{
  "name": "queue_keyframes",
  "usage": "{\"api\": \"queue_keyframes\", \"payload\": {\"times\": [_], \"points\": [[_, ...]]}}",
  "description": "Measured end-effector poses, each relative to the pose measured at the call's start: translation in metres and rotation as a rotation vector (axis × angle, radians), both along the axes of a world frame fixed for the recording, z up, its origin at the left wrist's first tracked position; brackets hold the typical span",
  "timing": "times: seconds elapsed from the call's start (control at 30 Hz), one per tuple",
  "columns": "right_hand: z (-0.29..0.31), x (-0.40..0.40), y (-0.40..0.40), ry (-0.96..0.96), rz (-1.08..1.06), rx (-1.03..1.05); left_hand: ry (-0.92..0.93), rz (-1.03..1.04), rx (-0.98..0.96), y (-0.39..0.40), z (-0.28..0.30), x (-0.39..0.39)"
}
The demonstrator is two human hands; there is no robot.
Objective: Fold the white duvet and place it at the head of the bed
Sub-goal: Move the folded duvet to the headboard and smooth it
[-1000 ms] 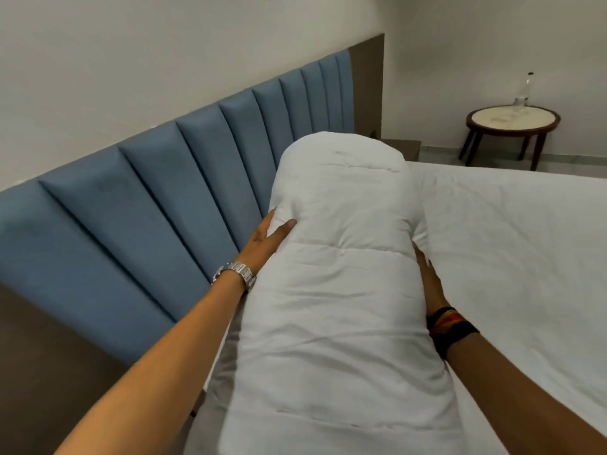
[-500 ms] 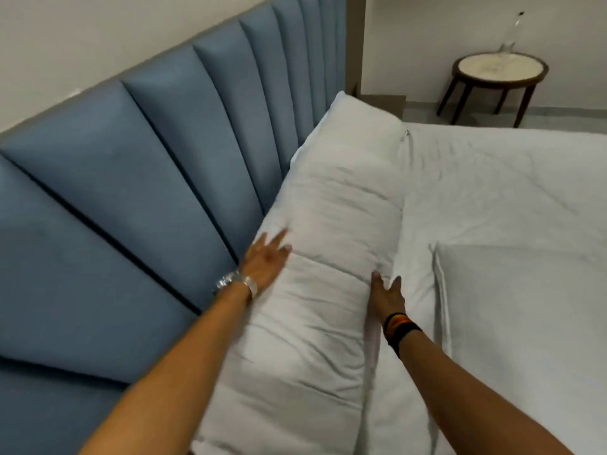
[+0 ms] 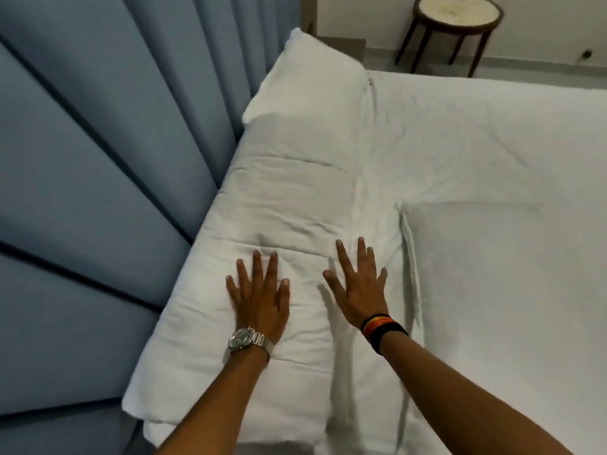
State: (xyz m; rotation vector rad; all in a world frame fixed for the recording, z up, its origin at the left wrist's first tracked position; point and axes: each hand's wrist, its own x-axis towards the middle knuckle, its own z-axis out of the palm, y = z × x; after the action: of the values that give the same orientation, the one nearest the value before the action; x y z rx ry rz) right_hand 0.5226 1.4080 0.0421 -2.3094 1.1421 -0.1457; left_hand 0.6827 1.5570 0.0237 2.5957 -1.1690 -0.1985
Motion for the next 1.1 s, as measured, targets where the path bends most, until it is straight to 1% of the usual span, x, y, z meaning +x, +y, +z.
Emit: {"api": "queue_keyframes", "payload": {"times": [0.1, 0.13, 0.17, 0.23, 0.3, 0.37, 0.43, 0.5, 0.57, 0.63, 0.7, 0.8, 0.93, 1.03, 1.1], "points": [[0.008, -0.095, -0.032, -0.079, -0.212, -0.041, 0.034, -0.143, -0.082, -0.046, 0.018, -0.067], [0.010, -0.132, -0.044, -0.083, -0.303, -0.040, 0.081, -0.191, -0.093, -0.062, 0.021, -0.097], [0.011, -0.170, -0.055, -0.079, -0.400, -0.037, 0.153, -0.224, -0.078, -0.077, 0.020, -0.128], [0.011, -0.249, -0.078, -0.027, -0.595, -0.024, 0.335, -0.214, -0.012, -0.103, 0.013, -0.188], [0.011, -0.318, -0.098, 0.027, -0.763, 0.063, 0.573, -0.103, 0.040, -0.122, 0.004, -0.238], [0.005, -0.387, -0.116, 0.039, -0.896, 0.228, 0.813, 0.006, 0.082, -0.141, -0.001, -0.281], [-0.007, -0.440, -0.127, -0.059, -0.922, 0.438, 0.983, 0.128, 0.088, -0.152, -0.005, -0.311], [-0.015, -0.471, -0.135, -0.165, -0.877, 0.595, 1.043, 0.254, 0.083, -0.162, -0.006, -0.333], [-0.019, -0.477, -0.134, -0.267, -0.824, 0.659, 1.035, 0.313, 0.027, -0.168, 0.004, -0.345], [-0.013, -0.464, -0.129, -0.413, -0.781, 0.627, 1.002, 0.301, -0.116, -0.171, 0.024, -0.351], [0.005, -0.446, -0.123, -0.549, -0.759, 0.587, 0.914, 0.256, -0.217, -0.176, 0.054, -0.351], [0.051, -0.411, -0.119, -0.696, -0.738, 0.528, 0.740, 0.233, -0.290, -0.189, 0.106, -0.337], [0.123, -0.353, -0.116, -0.812, -0.628, 0.474, 0.473, 0.181, -0.413, -0.193, 0.189, -0.285], [0.175, -0.294, -0.095, -0.913, -0.522, 0.452, 0.309, 0.152, -0.512, -0.167, 0.256, -0.223], [0.202, -0.250, -0.075, -0.948, -0.426, 0.425, 0.234, 0.157, -0.500, -0.141, 0.290, -0.171]]}}
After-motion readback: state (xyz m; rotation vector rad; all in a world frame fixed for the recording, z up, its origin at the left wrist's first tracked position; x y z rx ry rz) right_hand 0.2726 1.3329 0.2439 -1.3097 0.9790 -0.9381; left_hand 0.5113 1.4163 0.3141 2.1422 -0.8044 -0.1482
